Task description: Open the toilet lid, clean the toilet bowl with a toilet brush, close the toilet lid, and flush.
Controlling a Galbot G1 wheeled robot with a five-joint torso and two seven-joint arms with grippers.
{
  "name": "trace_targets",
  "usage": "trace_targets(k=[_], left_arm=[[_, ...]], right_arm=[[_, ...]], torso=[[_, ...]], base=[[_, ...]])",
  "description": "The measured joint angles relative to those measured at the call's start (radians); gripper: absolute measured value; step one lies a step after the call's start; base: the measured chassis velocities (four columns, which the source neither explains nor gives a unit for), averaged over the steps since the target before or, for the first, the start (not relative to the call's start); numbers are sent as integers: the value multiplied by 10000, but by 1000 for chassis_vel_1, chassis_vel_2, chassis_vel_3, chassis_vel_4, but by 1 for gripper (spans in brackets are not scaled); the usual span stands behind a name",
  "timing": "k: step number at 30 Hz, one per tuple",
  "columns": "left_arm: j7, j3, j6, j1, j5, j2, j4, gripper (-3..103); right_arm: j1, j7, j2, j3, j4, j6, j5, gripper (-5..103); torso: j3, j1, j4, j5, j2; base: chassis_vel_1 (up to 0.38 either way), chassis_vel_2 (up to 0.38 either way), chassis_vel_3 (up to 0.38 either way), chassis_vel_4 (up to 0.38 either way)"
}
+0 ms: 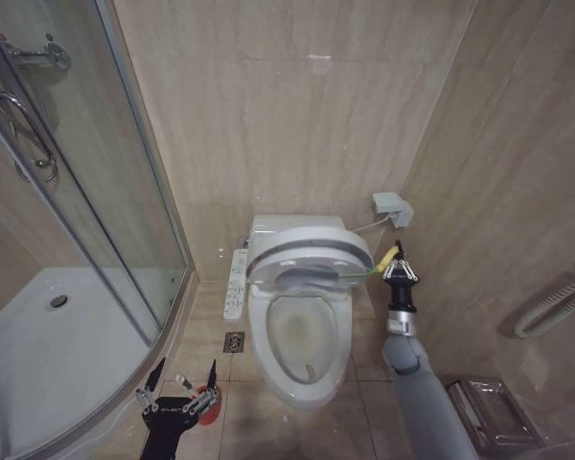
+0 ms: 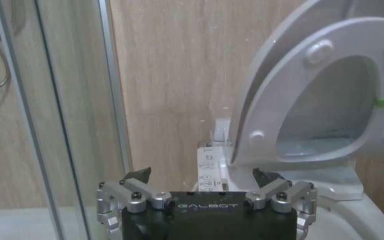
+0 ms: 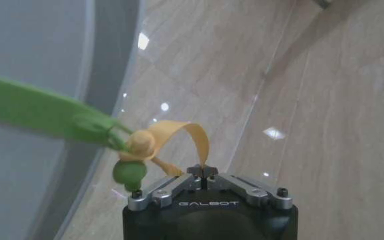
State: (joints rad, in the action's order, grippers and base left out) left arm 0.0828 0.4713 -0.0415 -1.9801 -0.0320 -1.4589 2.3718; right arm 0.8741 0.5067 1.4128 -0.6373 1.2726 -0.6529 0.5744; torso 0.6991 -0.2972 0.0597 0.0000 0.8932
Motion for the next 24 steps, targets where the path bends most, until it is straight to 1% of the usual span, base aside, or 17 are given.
trace_targets(k=[6,10,15,19,21,24], left_arm=[[0,0,0,0,0,0,0,99],[0,0,0,0,0,0,0,99],[0,0,0,0,0,0,0,99],[0,1,0,0,0,0,0,99],[0,0,0,0,0,0,0,99],[0,0,0,0,0,0,0,99]], right_arm=[[-795,-167,-42,20,-347,275,160,1],[-1118,-323,-127,23,-480,313,156,1],[-1808,-635,-216,54,-1076,277,152,1],[-2601,-909,-161,78,-2138,55,212,1],[-2753,-959,-136,81,-2375,30,225,1],[-3286,-1106,-64,83,-3224,0,278,1]], torso=[[0,0,-3,-1,0],[0,0,-2,-1,0],[0,0,-1,-1,0],[0,0,-2,0,0],[0,0,-2,-1,0],[0,0,-2,0,0]], base=[[0,0,0,0],[0,0,0,0],[0,0,0,0],[0,0,0,0],[0,0,0,0],[0,0,0,0]])
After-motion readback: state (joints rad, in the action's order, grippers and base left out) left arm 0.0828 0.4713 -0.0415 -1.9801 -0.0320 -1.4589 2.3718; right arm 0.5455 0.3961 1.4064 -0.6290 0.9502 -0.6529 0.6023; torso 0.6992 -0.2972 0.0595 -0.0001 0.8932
